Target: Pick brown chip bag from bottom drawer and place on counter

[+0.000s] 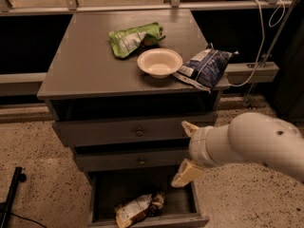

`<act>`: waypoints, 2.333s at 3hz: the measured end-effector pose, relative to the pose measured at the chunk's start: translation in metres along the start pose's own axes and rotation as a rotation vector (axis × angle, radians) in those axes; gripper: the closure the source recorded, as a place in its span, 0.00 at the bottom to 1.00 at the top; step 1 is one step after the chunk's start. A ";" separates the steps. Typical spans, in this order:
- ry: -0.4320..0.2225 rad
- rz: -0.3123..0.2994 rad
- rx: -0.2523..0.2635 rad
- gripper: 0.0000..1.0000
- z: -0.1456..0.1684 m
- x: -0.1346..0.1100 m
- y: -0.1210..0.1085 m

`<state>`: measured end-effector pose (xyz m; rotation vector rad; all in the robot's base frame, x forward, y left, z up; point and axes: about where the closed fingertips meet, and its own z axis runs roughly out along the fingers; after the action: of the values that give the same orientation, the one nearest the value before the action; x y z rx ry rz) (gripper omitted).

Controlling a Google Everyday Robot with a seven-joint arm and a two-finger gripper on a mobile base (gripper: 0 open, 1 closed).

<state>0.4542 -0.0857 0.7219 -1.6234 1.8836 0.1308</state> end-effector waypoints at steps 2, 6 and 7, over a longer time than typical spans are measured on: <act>-0.125 -0.127 -0.052 0.00 0.164 0.011 0.045; -0.177 -0.148 -0.129 0.18 0.260 0.035 0.042; -0.082 -0.141 -0.174 0.42 0.277 0.101 0.065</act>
Offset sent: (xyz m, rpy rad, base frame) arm 0.0620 0.1173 -0.2305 0.1127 -0.1568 0.2424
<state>0.5011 -0.0276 0.4298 -1.8332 1.7300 0.3037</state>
